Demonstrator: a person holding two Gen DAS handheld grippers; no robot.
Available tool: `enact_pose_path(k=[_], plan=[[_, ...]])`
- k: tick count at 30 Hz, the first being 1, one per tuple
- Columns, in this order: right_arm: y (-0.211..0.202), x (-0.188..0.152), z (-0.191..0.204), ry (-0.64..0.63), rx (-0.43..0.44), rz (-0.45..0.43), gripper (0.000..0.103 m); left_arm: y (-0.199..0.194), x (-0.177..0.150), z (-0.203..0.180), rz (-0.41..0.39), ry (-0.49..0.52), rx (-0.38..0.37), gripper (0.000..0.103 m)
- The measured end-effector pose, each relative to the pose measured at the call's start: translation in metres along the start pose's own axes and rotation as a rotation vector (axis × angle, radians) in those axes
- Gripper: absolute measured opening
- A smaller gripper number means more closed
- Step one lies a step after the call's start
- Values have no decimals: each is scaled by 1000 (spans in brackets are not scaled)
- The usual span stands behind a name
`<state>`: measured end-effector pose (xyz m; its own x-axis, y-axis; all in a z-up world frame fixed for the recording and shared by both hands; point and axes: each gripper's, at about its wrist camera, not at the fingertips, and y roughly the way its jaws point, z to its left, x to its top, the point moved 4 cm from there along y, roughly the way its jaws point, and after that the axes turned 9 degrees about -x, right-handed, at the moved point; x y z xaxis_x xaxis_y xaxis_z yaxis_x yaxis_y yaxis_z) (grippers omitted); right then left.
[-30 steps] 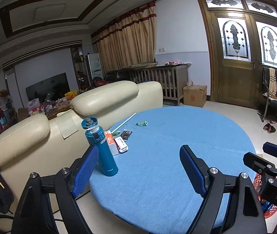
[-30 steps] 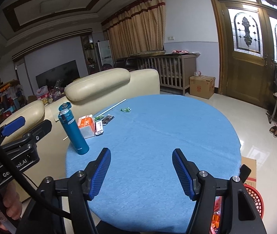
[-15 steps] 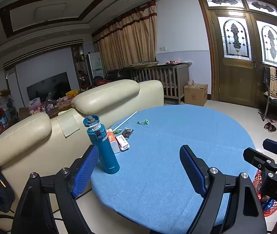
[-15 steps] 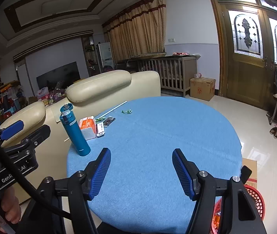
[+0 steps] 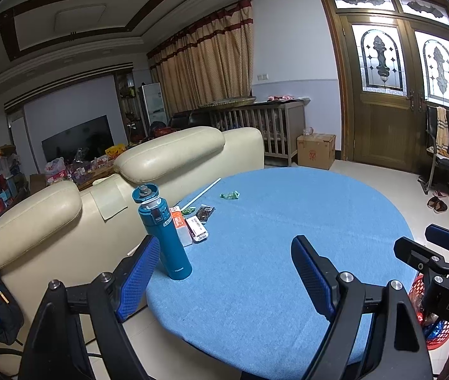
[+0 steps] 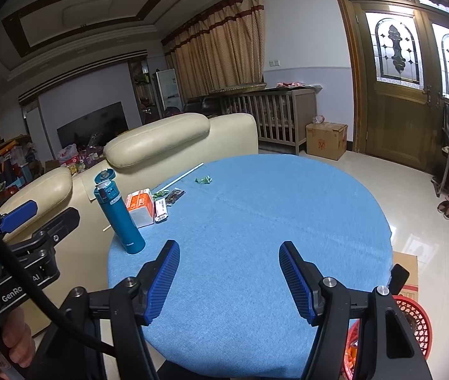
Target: Collect trash
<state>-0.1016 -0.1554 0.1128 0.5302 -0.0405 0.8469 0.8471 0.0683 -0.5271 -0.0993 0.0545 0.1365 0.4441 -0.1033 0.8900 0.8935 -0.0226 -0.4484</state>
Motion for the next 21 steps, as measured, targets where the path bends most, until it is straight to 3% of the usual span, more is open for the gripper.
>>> enact_pose_path(k=[21], plan=[[4,-5,0,5,-2,11,69,0,-3,-1,8,4,-7,86]])
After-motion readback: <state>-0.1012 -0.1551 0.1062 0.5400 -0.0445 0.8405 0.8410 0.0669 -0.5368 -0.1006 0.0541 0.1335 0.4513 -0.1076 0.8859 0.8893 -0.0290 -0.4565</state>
